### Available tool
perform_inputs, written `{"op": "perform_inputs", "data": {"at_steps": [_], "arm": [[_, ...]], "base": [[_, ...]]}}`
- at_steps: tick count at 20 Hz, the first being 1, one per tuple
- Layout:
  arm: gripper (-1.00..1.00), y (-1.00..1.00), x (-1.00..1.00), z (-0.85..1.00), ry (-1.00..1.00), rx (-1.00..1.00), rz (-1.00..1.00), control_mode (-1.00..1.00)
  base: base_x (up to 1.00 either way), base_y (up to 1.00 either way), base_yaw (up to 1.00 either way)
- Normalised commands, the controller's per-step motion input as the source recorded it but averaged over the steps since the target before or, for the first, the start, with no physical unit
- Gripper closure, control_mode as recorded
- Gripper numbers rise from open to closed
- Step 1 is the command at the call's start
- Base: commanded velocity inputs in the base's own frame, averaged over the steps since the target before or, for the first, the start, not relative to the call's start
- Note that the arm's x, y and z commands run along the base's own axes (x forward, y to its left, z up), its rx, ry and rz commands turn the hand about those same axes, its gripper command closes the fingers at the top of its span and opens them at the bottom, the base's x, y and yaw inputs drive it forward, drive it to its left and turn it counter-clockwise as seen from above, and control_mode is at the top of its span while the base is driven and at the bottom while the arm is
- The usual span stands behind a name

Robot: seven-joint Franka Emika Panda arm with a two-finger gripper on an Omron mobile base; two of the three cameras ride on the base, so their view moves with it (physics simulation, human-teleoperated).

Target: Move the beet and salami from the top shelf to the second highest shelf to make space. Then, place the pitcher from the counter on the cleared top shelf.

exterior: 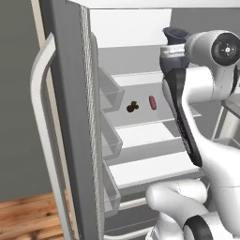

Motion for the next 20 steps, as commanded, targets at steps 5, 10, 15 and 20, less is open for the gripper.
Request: {"op": "perform_inputs", "data": {"at_steps": [5,10,15,20], "arm": [[1.00,-0.09,0.45,0.00,-0.02,0.08,0.00,-1.00],[1.00,-0.08,0.52,0.00,-0.03,0.07,0.00,-1.00],[1.00,-0.08,0.66,-0.01,0.00,0.06,0.00,-1.00],[1.00,-0.13,0.69,-0.03,0.00,0.07,0.00,-1.00]], "base": [[0.00,0.00,0.00],[0.00,0.00,0.00],[0.00,0.00,0.00],[0.00,0.00,0.00]]}}
